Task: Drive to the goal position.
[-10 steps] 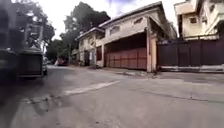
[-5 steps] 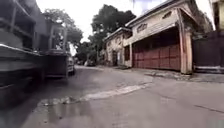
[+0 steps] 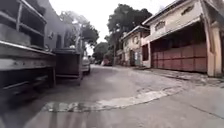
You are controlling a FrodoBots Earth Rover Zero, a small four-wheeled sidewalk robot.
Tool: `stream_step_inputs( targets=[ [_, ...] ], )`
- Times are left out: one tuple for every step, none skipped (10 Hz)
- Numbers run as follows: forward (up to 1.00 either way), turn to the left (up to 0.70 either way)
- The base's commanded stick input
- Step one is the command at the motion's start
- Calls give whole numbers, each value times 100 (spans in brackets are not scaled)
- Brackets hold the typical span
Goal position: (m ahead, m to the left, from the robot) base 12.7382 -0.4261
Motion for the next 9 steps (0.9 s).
stream_step_inputs(
  targets=[
    [70, 0],
    [70, 0],
    [73, 0],
    [78, 0],
    [83, 0],
    [93, -15],
    [100, -27],
    [100, -13],
    [100, -9]
  ],
)
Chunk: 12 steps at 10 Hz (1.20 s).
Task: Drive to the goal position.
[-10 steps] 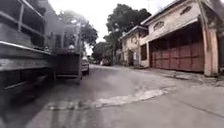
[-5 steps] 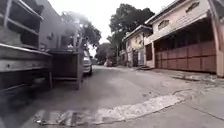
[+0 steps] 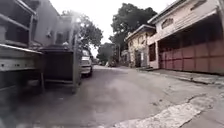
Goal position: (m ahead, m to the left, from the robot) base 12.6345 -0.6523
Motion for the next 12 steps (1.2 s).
stream_step_inputs(
  targets=[
    [100, -23],
    [100, -5],
    [100, 0],
    [100, 0],
    [100, 0],
    [100, 0],
    [100, 0],
    [100, 0],
    [100, 0],
    [100, 0],
    [100, 0],
    [100, 0]
  ],
)
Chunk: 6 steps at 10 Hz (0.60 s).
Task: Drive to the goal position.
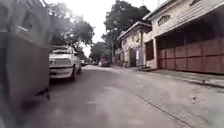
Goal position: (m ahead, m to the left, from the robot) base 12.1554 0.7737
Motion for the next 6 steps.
stream_step_inputs(
  targets=[
    [100, 0],
    [100, 0],
    [100, 0],
    [100, 0],
    [100, 0],
    [100, 0]
  ],
)
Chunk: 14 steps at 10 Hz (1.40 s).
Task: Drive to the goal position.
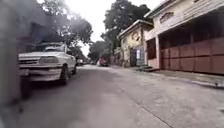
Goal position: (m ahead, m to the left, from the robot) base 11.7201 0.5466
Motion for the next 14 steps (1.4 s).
stream_step_inputs(
  targets=[
    [100, 0],
    [100, 0],
    [100, 0],
    [100, 0],
    [100, 0],
    [100, 0],
    [100, 0],
    [100, 0],
    [100, 0],
    [100, 0],
    [100, 0],
    [100, 0],
    [100, 0],
    [100, 0]
  ],
)
